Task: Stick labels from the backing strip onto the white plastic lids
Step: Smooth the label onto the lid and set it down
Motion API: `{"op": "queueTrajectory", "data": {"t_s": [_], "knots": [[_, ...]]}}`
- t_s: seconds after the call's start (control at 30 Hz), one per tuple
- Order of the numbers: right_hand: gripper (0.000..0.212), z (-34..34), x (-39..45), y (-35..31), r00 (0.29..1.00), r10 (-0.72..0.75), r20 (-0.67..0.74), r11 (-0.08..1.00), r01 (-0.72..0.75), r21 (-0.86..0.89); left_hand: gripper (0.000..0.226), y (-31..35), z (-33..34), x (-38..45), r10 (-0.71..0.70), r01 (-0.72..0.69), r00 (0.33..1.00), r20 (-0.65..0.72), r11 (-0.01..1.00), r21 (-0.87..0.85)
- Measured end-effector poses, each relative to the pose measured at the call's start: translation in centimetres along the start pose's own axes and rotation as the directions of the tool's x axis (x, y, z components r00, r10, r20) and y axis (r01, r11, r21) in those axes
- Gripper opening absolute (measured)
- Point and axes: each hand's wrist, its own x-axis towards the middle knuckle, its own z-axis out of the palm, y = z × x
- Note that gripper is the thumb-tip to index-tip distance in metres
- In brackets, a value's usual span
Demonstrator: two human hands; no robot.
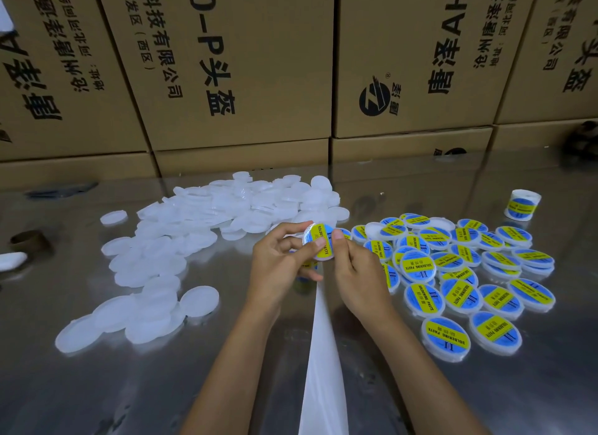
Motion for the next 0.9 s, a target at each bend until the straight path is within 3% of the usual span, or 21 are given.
{"op": "queueTrajectory", "data": {"t_s": [0.13, 0.23, 0.37, 0.5, 0.67, 0.83, 0.9], "knots": [[0.051, 0.0, 0.0, 0.3, 1.000, 0.004, 0.028, 1.000, -0.004, 0.016, 0.019, -0.1, 0.1, 0.1, -0.002, 0.000, 0.998, -0.061, 0.999, -0.036], [0.068, 0.1, 0.1, 0.4, 1.000, 0.014, 0.026, 1.000, -0.014, -0.024, 0.015, -0.2, 0.5, 0.1, -0.018, 0.014, 0.996, -0.091, 0.999, -0.049], [0.074, 0.1, 0.2, 0.4, 1.000, 0.011, 0.010, 0.999, -0.011, -0.044, 0.008, -0.2, 0.7, 0.0, -0.038, 0.030, 0.992, -0.119, 0.997, -0.066], [0.062, 0.1, 0.2, 0.5, 1.000, -0.030, -0.003, 0.997, 0.029, -0.068, 0.004, -0.2, 0.8, -0.3, -0.013, 0.007, 0.992, -0.127, 0.999, -0.048], [0.055, 0.2, 0.1, 0.8, 0.998, -0.058, 0.031, 0.988, 0.062, -0.141, 0.021, -0.2, 0.8, -0.3, 0.032, -0.028, 0.989, -0.148, 0.999, 0.026], [0.062, 0.1, 0.6, 1.1, 0.998, -0.010, -0.056, 0.976, -0.003, -0.219, 0.012, -0.4, 0.9, -0.2, 0.008, -0.005, 0.999, -0.044, 0.998, 0.070], [0.062, -0.1, 0.8, 1.3, 0.994, 0.017, -0.106, 0.980, -0.037, -0.196, 0.022, -0.5, 1.0, -0.2, -0.040, 0.035, 0.998, 0.053, 0.996, 0.081]]}}
